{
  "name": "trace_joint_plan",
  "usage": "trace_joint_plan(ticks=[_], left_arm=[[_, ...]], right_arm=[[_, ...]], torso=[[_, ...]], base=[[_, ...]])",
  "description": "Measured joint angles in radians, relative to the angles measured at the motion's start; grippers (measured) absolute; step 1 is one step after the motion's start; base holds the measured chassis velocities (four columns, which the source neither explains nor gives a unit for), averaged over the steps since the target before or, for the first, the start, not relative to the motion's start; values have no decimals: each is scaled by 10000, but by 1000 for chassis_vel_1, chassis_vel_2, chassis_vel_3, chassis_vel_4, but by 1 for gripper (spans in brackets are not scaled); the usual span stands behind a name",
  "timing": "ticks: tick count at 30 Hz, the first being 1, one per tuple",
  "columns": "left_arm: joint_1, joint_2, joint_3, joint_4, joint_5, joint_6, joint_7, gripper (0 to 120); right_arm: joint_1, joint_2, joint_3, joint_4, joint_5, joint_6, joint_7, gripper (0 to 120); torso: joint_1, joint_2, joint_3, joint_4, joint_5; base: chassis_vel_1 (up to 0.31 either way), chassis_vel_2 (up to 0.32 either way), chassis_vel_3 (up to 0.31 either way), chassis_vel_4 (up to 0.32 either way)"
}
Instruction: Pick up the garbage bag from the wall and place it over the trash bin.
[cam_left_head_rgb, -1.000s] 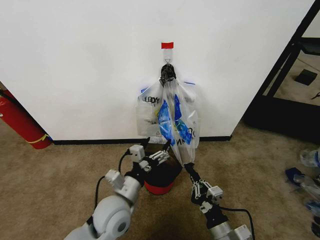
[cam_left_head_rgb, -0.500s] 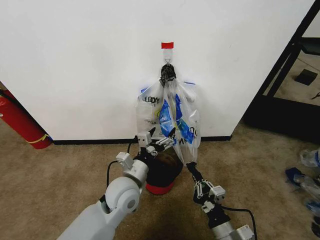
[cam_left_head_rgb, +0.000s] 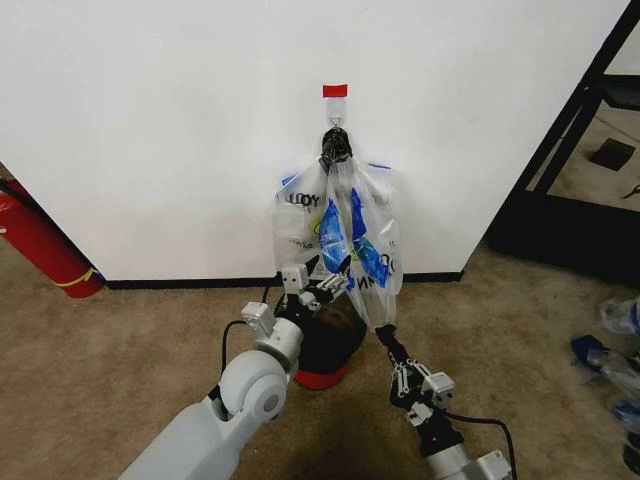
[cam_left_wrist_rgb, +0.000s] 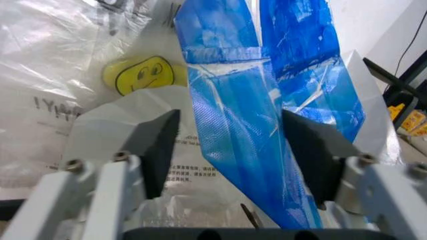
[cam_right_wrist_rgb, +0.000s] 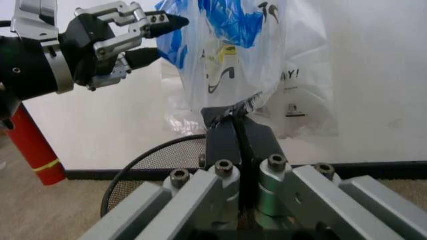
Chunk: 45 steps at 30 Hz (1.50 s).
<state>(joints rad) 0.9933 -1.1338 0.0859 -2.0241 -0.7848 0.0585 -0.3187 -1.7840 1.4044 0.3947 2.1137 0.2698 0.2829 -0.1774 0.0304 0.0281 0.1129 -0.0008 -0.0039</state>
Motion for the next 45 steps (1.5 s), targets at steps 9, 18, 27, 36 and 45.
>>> trace_joint_plan(ticks=[9, 18, 27, 36, 45], left_arm=[[177, 13, -90, -142, 52, -58, -82, 25], [467, 395, -494, -676, 104, -87, -85, 0], [1057, 553, -812, -1421, 317, -114, -71, 0], [1161, 589, -856, -1624, 460, -151, -60, 0], [1121, 690, -806, -1556, 460, -102, -105, 0]], right_arm=[[28, -12, 1, 4, 12, 0, 39, 0], [87, -74, -10, 38, 35, -40, 106, 0], [-97, -263, 150, 490, -617, -46, 395, 15], [-293, -824, 183, 1731, -3121, -1029, 2277, 49], [2656, -2254, -131, 375, -2240, -1192, 2483, 84]], torso=[[0, 0, 0, -1, 0], [0, 0, 0, 0, -1], [0, 0, 0, 0, -1], [0, 0, -1, -4, -1], [2, 0, 1, 4, 2]], base=[[0, 0, 0, 0], [0, 0, 0, 0], [0, 0, 0, 0], [0, 0, 0, 0], [0, 0, 0, 0]])
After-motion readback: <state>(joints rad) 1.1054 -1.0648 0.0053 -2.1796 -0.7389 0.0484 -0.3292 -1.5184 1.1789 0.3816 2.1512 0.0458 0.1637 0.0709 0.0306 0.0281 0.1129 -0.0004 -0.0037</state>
